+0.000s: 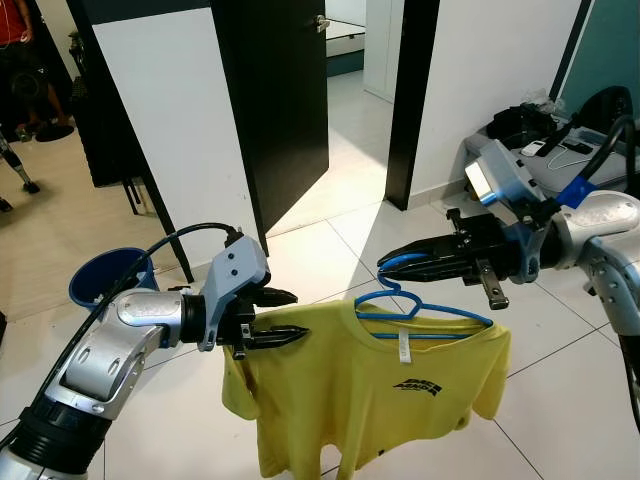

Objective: Hang hanger

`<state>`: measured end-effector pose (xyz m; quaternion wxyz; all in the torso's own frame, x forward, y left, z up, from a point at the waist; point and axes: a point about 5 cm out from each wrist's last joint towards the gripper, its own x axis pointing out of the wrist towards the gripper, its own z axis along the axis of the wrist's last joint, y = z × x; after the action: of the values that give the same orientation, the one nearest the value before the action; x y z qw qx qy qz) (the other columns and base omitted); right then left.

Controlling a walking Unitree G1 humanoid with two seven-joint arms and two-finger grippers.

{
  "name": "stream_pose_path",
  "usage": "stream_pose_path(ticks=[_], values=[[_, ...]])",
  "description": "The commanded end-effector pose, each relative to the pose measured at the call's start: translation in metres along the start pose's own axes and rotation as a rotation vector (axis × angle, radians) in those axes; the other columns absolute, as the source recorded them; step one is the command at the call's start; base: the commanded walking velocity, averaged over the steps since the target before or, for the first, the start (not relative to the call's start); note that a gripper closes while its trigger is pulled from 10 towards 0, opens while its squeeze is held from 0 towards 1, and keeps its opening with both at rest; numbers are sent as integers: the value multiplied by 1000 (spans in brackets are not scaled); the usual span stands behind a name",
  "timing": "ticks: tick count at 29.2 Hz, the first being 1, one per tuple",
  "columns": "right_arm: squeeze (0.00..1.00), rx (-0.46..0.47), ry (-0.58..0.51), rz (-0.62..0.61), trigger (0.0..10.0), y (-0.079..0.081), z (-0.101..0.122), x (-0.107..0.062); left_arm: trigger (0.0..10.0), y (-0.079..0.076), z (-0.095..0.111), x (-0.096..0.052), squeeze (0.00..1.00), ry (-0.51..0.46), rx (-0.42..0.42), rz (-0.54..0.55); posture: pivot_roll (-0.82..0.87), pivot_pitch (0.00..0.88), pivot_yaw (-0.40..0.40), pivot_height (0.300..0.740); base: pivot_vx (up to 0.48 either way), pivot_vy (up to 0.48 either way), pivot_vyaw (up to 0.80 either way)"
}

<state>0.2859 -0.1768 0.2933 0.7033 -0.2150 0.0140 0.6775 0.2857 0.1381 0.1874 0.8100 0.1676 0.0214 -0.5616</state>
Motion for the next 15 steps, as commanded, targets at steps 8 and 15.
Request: stream_pose_path(ticks=[8, 15], values=[[0, -56, -11, -1, 0, -1, 10, 1, 0, -2, -2, -3, 0, 15, -9, -19, -92, 0, 69, 740, 0, 0, 0], [0, -57, -11, -1, 0, -1, 9, 1, 0, -3, -3, -4, 0, 19, -14, -32, -92, 0, 70, 740, 0, 0, 0]])
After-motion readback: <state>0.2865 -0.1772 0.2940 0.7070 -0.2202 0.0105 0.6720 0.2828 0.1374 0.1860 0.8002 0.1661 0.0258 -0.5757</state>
